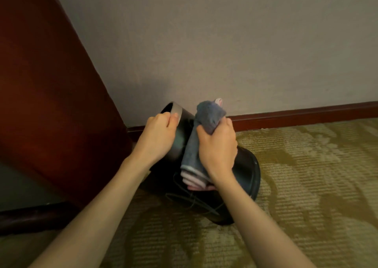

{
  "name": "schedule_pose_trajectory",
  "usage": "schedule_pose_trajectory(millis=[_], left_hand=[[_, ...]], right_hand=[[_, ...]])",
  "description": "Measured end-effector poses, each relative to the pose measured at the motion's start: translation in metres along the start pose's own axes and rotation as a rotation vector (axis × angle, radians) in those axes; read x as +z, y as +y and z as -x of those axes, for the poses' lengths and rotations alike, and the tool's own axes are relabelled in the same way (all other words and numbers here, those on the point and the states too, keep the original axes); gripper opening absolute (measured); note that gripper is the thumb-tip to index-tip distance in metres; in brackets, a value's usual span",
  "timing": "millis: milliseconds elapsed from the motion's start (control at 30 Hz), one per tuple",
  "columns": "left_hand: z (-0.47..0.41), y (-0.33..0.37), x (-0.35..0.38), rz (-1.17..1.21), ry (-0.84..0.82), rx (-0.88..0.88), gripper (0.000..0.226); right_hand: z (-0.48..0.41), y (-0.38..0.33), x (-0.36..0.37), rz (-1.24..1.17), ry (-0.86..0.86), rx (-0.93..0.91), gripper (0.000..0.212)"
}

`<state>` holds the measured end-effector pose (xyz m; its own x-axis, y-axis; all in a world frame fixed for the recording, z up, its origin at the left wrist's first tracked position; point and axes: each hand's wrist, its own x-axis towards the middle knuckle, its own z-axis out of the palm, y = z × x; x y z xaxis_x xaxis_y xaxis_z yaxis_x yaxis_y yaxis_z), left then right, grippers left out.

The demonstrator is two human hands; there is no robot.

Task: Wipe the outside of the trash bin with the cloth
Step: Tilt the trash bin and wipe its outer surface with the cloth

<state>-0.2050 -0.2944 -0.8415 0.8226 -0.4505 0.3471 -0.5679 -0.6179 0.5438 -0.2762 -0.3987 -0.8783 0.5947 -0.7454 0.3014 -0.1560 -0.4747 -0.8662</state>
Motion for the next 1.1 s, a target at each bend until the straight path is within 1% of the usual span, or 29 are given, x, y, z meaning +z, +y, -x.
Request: schedule_pose_trajectory(millis=[67, 167, 200, 233, 333, 367, 467, 533, 600, 667, 767, 867, 1033, 1100], left_hand=[[0.002, -0.001, -0.001, 0.018, 0.008, -0.002, 0.044], [0.004, -0.001, -0.002, 0.026, 0.009, 0.011, 0.042], [0.005, 0.0, -0.002, 0.033, 0.004, 0.015, 0.042], [0.006, 0.001, -0.002, 0.042, -0.003, 0.021, 0.042], [0.012, 0.004, -0.004, 0.085, -0.023, 0.038, 0.043], [0.015, 0.005, -0.005, 0.099, -0.027, 0.042, 0.043], [0.026, 0.01, -0.005, 0.139, -0.034, 0.053, 0.044], [0.029, 0.013, -0.003, 0.161, -0.042, 0.05, 0.043], [0.028, 0.016, 0.0, 0.139, -0.041, 0.049, 0.043], [0.024, 0.019, 0.002, 0.083, -0.033, 0.067, 0.043], [0.019, 0.024, 0.006, 0.038, -0.028, 0.083, 0.044], [0.012, 0.026, 0.01, 0.029, -0.028, 0.086, 0.044], [0.004, 0.027, 0.009, 0.031, -0.001, 0.107, 0.034], [0.0, 0.028, 0.008, 0.061, -0.007, 0.027, 0.034]], right_hand=[[-0.021, -0.002, 0.0, 0.036, -0.044, 0.056, 0.032], [-0.052, 0.001, 0.004, 0.07, -0.168, 0.152, 0.026], [-0.062, 0.005, 0.007, 0.079, -0.214, 0.183, 0.026], [-0.072, 0.009, 0.01, 0.093, -0.259, 0.213, 0.03], [-0.099, 0.022, 0.02, 0.134, -0.384, 0.299, 0.052], [-0.107, 0.026, 0.022, 0.139, -0.421, 0.322, 0.055], [-0.12, 0.036, 0.025, 0.143, -0.518, 0.367, 0.052], [-0.125, 0.04, 0.025, 0.168, -0.554, 0.38, 0.051], [-0.124, 0.042, 0.024, 0.177, -0.544, 0.378, 0.05], [-0.117, 0.042, 0.019, 0.179, -0.487, 0.358, 0.047], [-0.101, 0.036, 0.008, 0.164, -0.383, 0.26, 0.032], [-0.082, 0.023, -0.003, 0.119, -0.285, 0.158, 0.024], [-0.039, 0.002, -0.016, -0.028, -0.138, 0.073, 0.02], [-0.019, -0.005, -0.019, -0.116, -0.118, 0.03, 0.024]])
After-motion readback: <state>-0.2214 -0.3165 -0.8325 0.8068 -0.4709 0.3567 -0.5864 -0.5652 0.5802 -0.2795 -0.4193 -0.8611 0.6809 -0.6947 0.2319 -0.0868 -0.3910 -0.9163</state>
